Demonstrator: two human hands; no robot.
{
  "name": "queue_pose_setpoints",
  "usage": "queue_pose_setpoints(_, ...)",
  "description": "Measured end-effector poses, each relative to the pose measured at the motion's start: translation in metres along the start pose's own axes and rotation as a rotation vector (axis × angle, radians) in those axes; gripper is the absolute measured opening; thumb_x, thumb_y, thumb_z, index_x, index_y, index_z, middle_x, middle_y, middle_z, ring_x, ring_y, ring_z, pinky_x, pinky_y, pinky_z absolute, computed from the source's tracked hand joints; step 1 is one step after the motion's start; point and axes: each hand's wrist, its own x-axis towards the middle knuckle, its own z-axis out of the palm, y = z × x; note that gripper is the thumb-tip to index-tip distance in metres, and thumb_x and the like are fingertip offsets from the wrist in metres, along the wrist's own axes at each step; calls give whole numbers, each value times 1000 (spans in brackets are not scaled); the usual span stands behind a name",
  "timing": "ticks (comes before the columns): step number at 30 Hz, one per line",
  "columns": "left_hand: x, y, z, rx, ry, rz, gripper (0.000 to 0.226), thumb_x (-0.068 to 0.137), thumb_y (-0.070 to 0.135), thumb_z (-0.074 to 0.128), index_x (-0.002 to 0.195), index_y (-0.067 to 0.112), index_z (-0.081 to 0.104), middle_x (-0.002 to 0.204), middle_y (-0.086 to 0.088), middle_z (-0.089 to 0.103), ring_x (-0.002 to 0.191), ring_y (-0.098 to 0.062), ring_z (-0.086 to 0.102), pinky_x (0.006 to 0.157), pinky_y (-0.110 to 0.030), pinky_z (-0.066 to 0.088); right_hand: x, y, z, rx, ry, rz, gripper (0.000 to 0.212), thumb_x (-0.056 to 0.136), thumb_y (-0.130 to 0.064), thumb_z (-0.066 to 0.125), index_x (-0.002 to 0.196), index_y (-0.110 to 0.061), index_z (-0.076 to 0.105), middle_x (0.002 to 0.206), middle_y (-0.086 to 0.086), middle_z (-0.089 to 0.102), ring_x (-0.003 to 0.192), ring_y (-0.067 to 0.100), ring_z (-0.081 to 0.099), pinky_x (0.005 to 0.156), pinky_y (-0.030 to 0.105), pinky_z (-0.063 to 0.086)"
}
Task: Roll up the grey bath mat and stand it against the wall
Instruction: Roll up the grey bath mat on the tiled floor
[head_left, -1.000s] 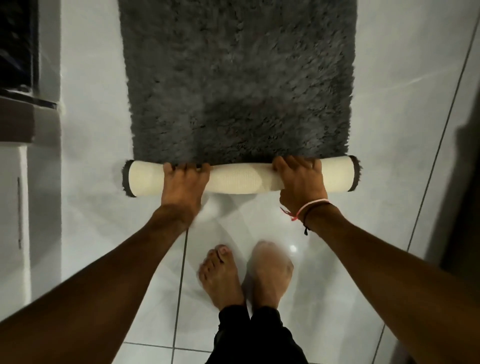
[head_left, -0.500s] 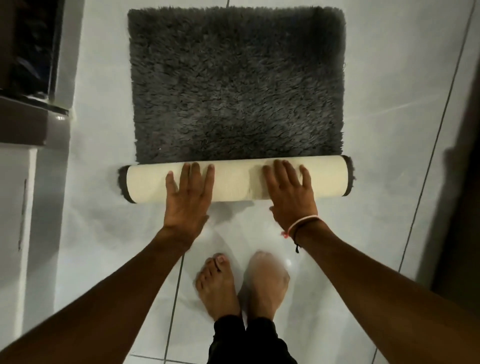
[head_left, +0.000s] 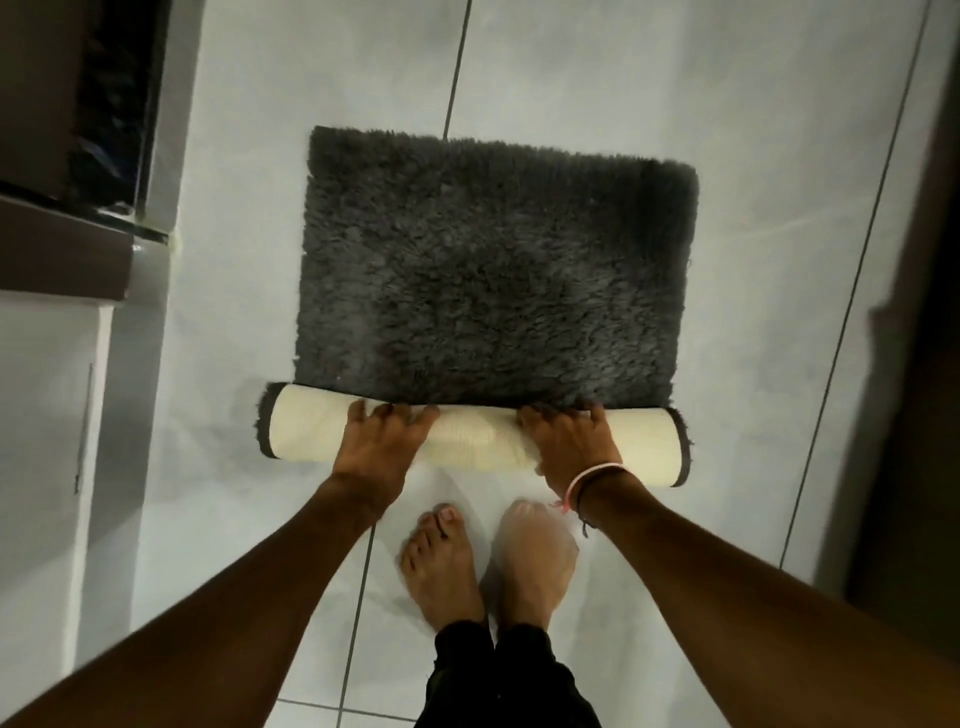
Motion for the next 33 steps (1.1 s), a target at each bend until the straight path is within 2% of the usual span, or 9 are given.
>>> queue_pose_setpoints(3,3,10,-22,113,176,-107,103,82,13,64,156,20,-8,163,-23,13,152,-40,9,118,-72,2,-11,-6,-5,35,220,54,73,92,-7,42,158,-13,13,163,24,23,150,38,24,120,66,12)
queue_pose_setpoints(6,10,14,-20,118,460,-37,89,80,14,57,156,9,12,159,-29,26,149,-44,22,117,-71,20,-8,5,-4,40,388,48,76,92,-18,50,157,-5,15,163,29,17,151,42,18,119,66,18)
queue_pose_setpoints(9,23,7,-9,130,377,39,102,78,24,65,156,4,2,163,-30,7,151,-46,5,118,-69,15,9,25,-5,-73,255,11,109,85,-54,67,158,-7,-1,165,27,8,152,42,10,121,64,12)
queue_pose_setpoints(11,34,3,-10,169,354,22,110,76,27,72,155,4,0,162,-30,11,151,-45,10,119,-68,15,19,26,-7,-134,232,35,114,81,-44,76,157,-7,0,163,27,15,150,43,16,120,65,16)
queue_pose_setpoints(16,40,-2,-15,212,413,51,91,71,9,76,148,8,26,139,-21,50,126,-38,50,113,-56,38,33,9,-10,-72,313,141,81,80,-16,74,145,-7,27,137,24,47,123,43,46,112,61,32)
queue_pose_setpoints(19,29,4,-14,85,392,48,91,67,5,77,146,12,32,136,-19,54,124,-37,52,115,-54,35,22,7,-5,-74,327,127,73,84,-14,72,144,-6,31,129,24,54,117,42,52,116,58,31)
queue_pose_setpoints(26,-9,8,-10,46,90,178,77,87,9,62,154,16,25,148,-17,49,135,-35,46,124,-55,17,-25,-17,9,50,64,168,61,89,-17,65,142,-20,37,128,12,65,127,35,55,119,69,7)
queue_pose_setpoints(31,-9,12,-26,105,471,113,81,84,10,53,156,14,18,157,-26,33,146,-39,33,118,-63,27,-38,-13,14,118,332,210,85,83,-4,52,158,-12,14,164,28,14,152,42,14,122,64,9)
queue_pose_setpoints(33,-1,5,-26,109,399,181,90,87,28,56,157,15,1,164,-26,13,152,-40,14,121,-63,18,-36,1,14,139,374,140,86,88,-21,59,159,-12,10,165,26,13,153,41,12,123,60,14)
